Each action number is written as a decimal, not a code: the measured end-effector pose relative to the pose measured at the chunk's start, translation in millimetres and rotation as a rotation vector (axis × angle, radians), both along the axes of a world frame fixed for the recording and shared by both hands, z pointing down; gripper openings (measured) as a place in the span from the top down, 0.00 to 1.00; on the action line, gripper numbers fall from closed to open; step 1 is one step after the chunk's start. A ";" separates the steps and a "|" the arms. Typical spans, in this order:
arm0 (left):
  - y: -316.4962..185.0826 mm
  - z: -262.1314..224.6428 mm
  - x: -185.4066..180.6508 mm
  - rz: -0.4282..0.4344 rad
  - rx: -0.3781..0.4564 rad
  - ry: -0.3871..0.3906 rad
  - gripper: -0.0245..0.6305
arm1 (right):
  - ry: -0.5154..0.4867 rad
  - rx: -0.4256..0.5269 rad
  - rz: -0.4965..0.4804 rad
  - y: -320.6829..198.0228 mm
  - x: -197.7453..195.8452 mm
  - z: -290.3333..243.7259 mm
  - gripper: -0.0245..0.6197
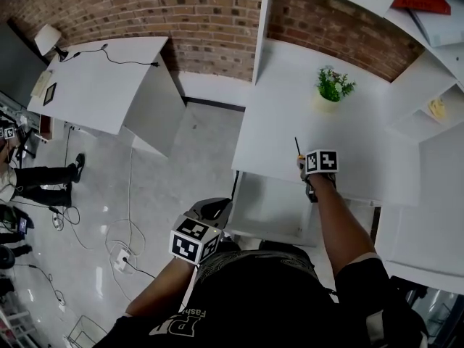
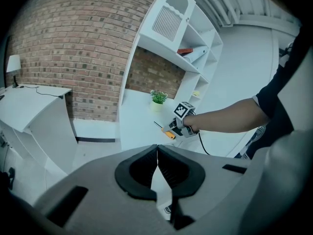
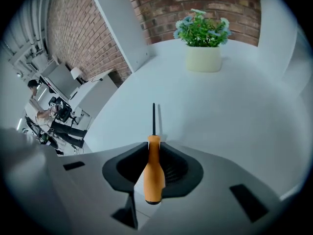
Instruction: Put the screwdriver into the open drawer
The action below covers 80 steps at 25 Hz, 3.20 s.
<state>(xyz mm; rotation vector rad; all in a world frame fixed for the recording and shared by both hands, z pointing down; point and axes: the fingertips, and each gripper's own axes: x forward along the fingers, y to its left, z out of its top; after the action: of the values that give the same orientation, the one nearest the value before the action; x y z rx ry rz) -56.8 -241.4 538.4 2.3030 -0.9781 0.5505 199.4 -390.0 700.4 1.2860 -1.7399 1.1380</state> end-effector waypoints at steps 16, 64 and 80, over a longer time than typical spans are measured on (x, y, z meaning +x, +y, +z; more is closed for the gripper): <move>-6.1 4.3 39.6 0.193 0.009 0.016 0.93 | -0.165 0.123 0.115 62.7 -1.1 -47.8 0.84; 25.6 66.0 42.9 0.158 -0.175 -0.132 0.93 | -0.289 -0.270 0.382 164.2 -10.3 168.2 0.84; 28.6 89.2 17.4 0.062 -0.237 -0.148 0.93 | -0.194 -0.335 0.304 169.9 -18.5 217.4 0.84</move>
<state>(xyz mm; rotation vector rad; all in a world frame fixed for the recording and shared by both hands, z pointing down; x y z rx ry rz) -39.4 -212.8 627.6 2.1100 -0.8603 0.8268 180.9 -220.1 917.8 1.2889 -1.4318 1.6976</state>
